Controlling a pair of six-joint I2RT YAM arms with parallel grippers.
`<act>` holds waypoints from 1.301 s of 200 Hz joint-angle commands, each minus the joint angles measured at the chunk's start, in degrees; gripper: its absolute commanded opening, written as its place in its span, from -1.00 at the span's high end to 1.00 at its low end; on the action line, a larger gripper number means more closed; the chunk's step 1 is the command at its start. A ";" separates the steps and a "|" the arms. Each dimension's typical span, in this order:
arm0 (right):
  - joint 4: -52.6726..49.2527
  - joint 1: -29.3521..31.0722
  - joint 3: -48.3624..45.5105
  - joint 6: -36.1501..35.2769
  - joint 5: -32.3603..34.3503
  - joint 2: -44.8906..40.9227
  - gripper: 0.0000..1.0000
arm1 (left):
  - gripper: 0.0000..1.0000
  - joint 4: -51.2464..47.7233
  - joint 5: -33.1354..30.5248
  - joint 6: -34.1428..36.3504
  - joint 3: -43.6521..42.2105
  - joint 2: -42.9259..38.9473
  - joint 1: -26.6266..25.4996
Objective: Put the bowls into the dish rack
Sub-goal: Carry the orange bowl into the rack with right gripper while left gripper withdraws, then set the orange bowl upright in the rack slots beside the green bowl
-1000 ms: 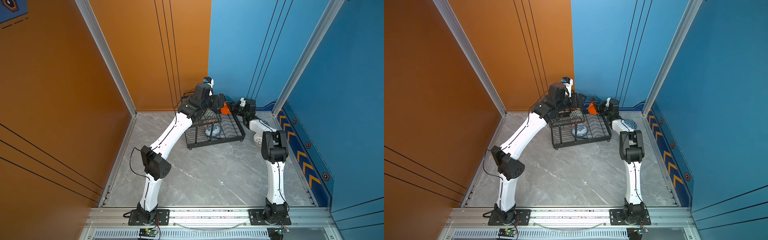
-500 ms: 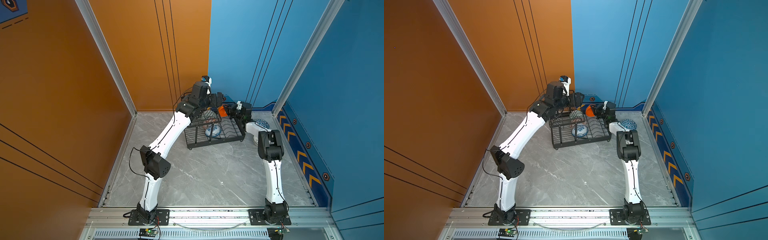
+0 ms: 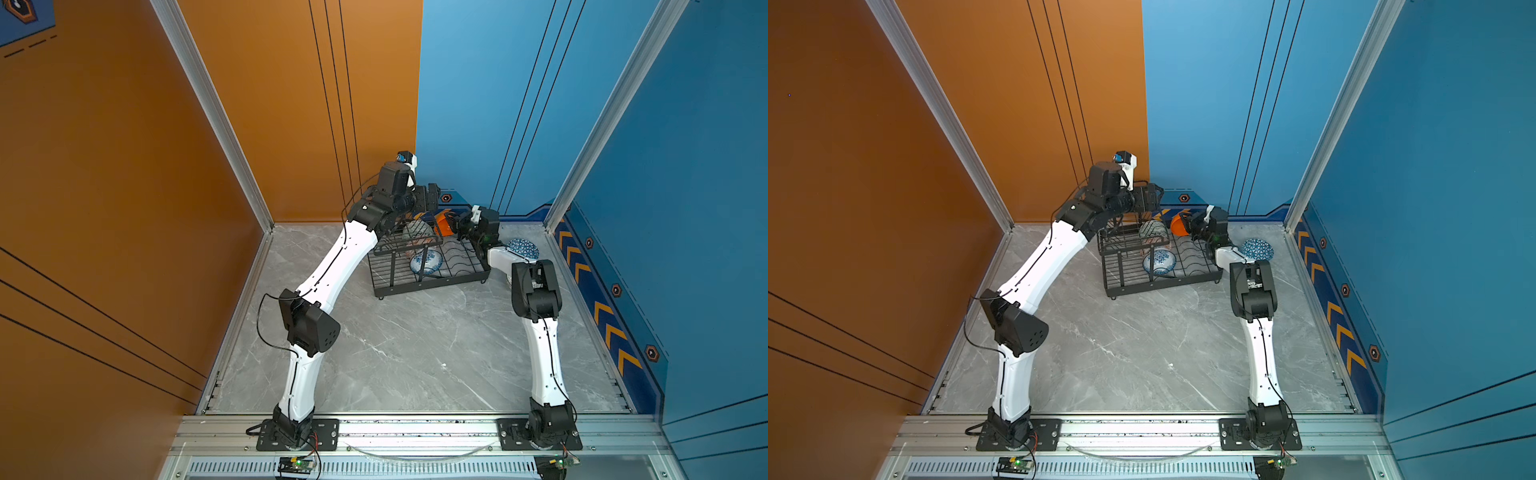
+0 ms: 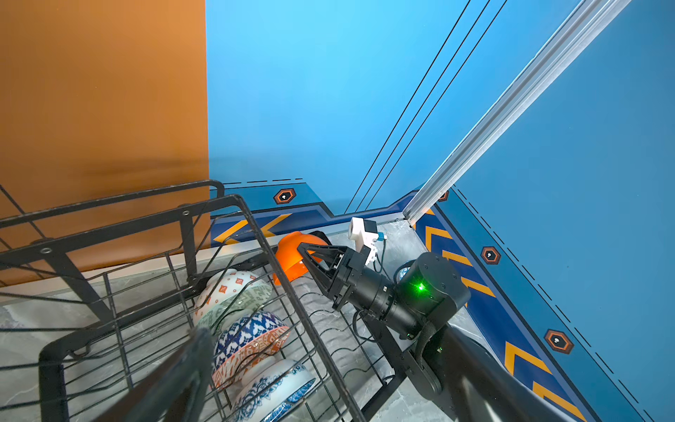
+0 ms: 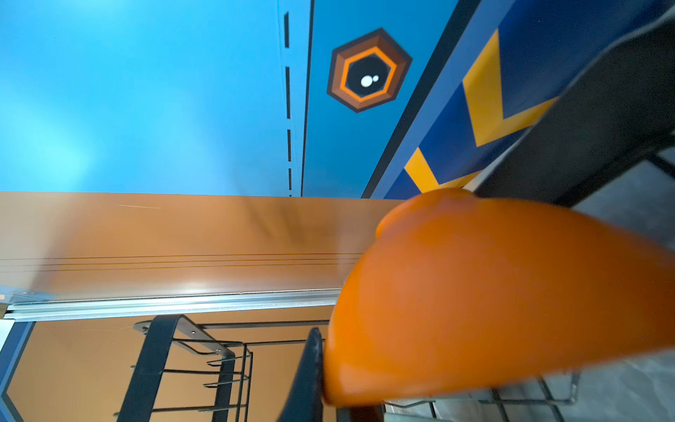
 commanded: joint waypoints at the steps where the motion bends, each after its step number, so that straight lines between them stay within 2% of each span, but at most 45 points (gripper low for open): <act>1: 1.83 0.62 3.19 -0.39 0.56 1.73 1.00 | -0.96 -0.52 1.23 -0.11 1.44 0.79 0.53; 58: 2.26 0.80 4.39 -0.77 0.34 3.57 1.00 | -0.96 -0.52 1.30 -0.02 2.08 1.39 1.05; 170: 12.37 1.05 4.56 1.19 -2.14 5.23 1.00 | -0.96 -0.54 3.13 -0.20 4.56 3.85 1.26; 260: 13.66 1.28 -0.88 0.07 -1.59 3.72 1.00 | -0.96 -1.54 4.17 -0.37 3.73 3.51 1.13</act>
